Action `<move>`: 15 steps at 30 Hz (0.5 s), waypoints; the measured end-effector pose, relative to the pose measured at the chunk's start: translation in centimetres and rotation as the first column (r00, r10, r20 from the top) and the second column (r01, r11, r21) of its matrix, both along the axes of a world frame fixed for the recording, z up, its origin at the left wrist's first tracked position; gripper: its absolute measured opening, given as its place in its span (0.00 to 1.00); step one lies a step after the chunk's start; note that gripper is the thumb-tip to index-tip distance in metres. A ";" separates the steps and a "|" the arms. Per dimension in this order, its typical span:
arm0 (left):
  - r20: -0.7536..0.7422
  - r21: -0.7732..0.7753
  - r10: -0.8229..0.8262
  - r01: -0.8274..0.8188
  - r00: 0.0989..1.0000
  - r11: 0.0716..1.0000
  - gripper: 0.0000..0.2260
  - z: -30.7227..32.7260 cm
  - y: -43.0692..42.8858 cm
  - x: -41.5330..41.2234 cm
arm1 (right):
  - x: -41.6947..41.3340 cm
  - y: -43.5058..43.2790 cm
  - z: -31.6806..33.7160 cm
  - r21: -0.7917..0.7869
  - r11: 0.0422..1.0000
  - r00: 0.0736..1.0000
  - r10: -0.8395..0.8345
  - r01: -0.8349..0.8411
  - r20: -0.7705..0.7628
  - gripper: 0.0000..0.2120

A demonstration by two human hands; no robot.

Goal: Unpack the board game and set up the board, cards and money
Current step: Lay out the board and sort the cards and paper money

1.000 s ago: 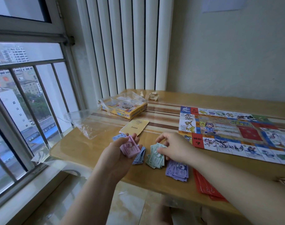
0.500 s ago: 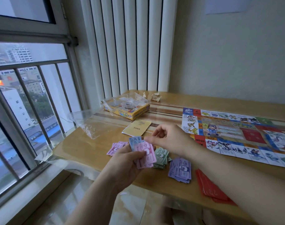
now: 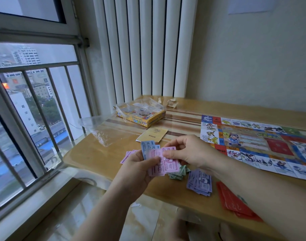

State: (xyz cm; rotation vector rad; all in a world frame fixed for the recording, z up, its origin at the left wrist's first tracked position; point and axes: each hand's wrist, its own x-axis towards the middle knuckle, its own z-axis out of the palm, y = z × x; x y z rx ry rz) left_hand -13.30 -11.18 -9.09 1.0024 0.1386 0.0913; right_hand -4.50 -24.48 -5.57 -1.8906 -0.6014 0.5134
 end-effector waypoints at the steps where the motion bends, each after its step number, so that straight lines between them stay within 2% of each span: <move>1: -0.003 0.028 0.016 -0.016 1.000 0.999 0.09 0.1 -0.1 0.1 | 0.0 0.0 -0.1 0.004 1.000 1.000 0.002 -0.002 0.000 0.06; 4: -0.023 0.028 0.051 -0.050 0.998 0.998 0.08 0.4 -0.7 0.5 | 0.1 0.1 -0.4 0.021 0.999 0.999 -0.042 0.042 0.005 0.09; 9: -0.046 -0.164 0.043 -0.050 0.998 0.985 0.10 0.3 -1.1 0.4 | 0.4 0.1 -0.7 0.002 0.996 0.994 -0.085 0.085 0.067 0.08; 15: 0.037 -0.134 0.107 -0.101 0.994 0.986 0.11 0.6 -1.5 0.1 | 0.0 -0.1 -0.7 0.004 0.989 0.950 -0.144 0.149 0.276 0.12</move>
